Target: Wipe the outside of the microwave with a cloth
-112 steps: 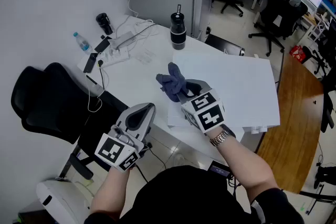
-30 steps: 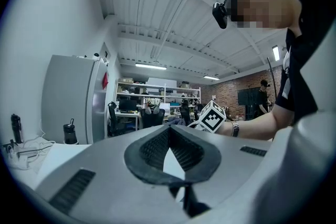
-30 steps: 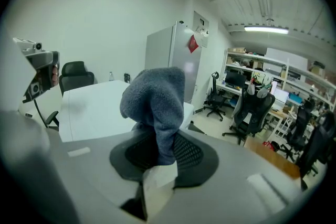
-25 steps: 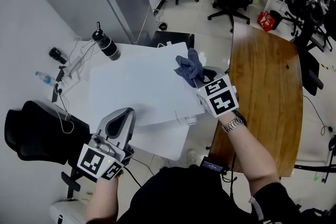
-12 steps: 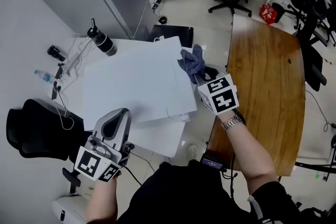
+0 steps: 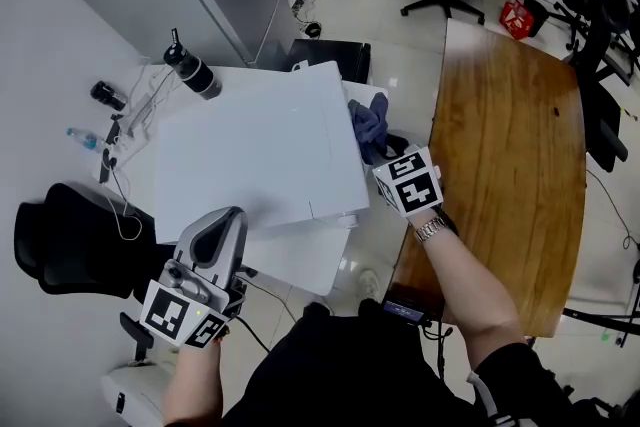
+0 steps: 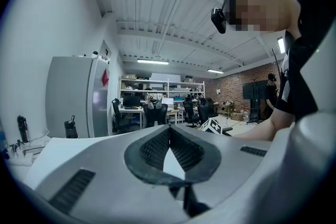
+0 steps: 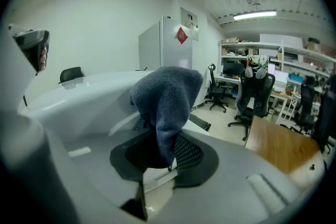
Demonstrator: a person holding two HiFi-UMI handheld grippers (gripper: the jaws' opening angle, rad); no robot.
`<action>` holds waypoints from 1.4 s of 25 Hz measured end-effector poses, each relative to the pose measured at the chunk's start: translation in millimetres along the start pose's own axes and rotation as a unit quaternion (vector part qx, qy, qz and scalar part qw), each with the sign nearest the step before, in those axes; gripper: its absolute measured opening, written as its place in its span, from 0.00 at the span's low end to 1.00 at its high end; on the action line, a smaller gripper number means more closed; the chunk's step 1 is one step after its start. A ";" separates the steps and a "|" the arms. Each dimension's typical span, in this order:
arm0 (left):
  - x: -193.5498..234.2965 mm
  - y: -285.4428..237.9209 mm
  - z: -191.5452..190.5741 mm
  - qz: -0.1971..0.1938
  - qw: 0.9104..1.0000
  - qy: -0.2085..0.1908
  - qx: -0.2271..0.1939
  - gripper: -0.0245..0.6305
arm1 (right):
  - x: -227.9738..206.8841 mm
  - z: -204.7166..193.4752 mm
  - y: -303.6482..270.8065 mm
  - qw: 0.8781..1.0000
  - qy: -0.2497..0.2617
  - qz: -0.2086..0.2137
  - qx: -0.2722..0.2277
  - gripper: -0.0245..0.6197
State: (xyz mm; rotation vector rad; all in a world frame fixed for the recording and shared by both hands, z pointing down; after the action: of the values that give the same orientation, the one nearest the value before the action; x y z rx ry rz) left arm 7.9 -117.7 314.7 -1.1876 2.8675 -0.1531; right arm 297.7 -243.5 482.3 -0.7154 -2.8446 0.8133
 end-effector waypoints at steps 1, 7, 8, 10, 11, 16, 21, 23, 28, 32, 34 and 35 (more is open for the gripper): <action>-0.6 0.3 -0.5 0.001 1.000 0.000 0.001 0.04 | 0.2 -3.8 -2.7 1.000 0.002 -0.001 0.004 0.16; -4.7 5.8 -4.2 0.009 1.000 0.001 0.007 0.04 | 0.1 -30.1 -21.2 1.000 0.004 -0.005 0.030 0.16; -4.9 7.4 -4.8 0.012 1.000 0.001 0.008 0.04 | 0.0 -34.0 -24.8 0.999 0.004 -0.005 0.034 0.16; -5.0 10.6 -6.2 0.016 1.000 0.002 0.010 0.04 | -0.3 -40.6 -31.4 0.999 0.005 -0.003 0.043 0.16; -5.3 12.2 -7.0 0.018 1.000 0.002 0.011 0.04 | -0.6 -43.8 -34.2 0.999 0.005 -0.002 0.050 0.16; -8.2 19.2 -8.6 0.029 0.999 0.001 0.015 0.04 | -2.9 -59.5 -48.2 0.997 0.003 0.006 0.081 0.16; -9.8 25.5 -11.2 0.040 0.999 0.002 0.021 0.04 | -4.5 -76.0 -60.8 0.994 0.000 0.011 0.109 0.16; -9.8 27.3 -12.6 0.044 0.999 0.002 0.023 0.04 | -4.7 -81.8 -65.1 0.993 -0.002 0.013 0.118 0.16; -9.6 29.7 -15.1 0.052 0.998 0.004 0.027 0.04 | -5.7 -92.7 -73.1 0.990 -0.004 0.016 0.137 0.16; -11.1 31.2 -15.2 0.056 0.998 0.003 0.027 0.04 | -8.8 -97.4 -74.5 0.989 -0.003 0.010 0.147 0.16; -10.7 31.8 -15.2 0.058 0.998 0.003 0.026 0.04 | -10.9 -97.9 -73.9 0.989 -0.004 0.006 0.149 0.16; -10.4 32.0 -15.4 0.058 0.998 0.004 0.026 0.04 | -11.3 -97.8 -72.7 0.989 -0.006 0.006 0.150 0.16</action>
State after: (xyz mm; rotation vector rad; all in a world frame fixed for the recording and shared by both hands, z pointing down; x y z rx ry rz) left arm -8.3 -86.6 326.6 -1.0104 2.9100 -0.2265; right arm 299.0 -256.6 603.9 -0.6860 -2.6434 1.2143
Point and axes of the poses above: the fingertips, and each gripper's own axes: y backward along the fingers, x to its left, z out of its top, the point moved 8 cm from there along y, backward along the fingers, and after that the axes turned 1 degree about -x, right-handed, at the moved point
